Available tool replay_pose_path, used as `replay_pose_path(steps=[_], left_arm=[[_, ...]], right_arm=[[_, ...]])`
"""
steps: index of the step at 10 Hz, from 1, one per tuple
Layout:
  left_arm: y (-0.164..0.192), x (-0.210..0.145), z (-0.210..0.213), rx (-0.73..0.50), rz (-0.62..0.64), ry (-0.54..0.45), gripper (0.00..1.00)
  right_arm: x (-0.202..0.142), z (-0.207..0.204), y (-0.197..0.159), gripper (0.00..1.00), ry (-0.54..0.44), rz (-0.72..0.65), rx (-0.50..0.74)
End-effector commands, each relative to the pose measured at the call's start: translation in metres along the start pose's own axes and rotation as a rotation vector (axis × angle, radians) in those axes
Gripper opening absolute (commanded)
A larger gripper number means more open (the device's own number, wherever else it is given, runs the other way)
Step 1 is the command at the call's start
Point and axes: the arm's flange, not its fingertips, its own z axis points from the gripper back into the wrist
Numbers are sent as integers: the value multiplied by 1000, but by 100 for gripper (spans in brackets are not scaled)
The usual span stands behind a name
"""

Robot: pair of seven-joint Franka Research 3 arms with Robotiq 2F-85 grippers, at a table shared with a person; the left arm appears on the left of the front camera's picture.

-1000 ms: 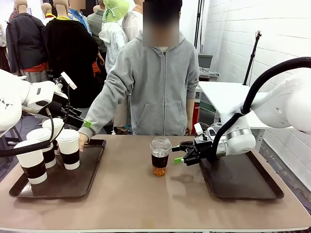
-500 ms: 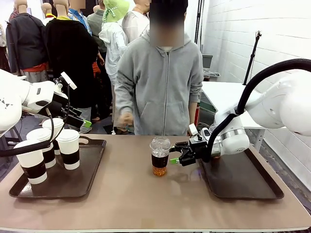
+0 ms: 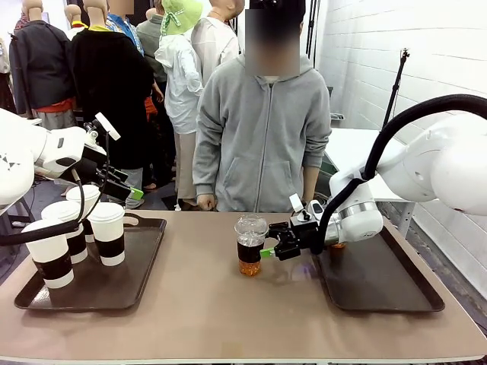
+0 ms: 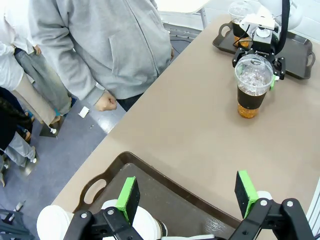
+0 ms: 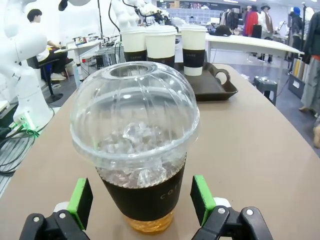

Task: Distribute the coffee onto the tray.
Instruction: Pick up another iced Americano from the middle of the table and place it on the right Handle tray.

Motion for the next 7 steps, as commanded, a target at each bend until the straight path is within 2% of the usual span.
replay_pose_path(steps=[1,7], left_arm=[[1,-1,0,-5,4,-2,100],[1,-1,0,-5,4,-2,100]], right_arm=[[0,-12,-10,100,15,-23,18],[6,-31,-16,100,15,-73,61]])
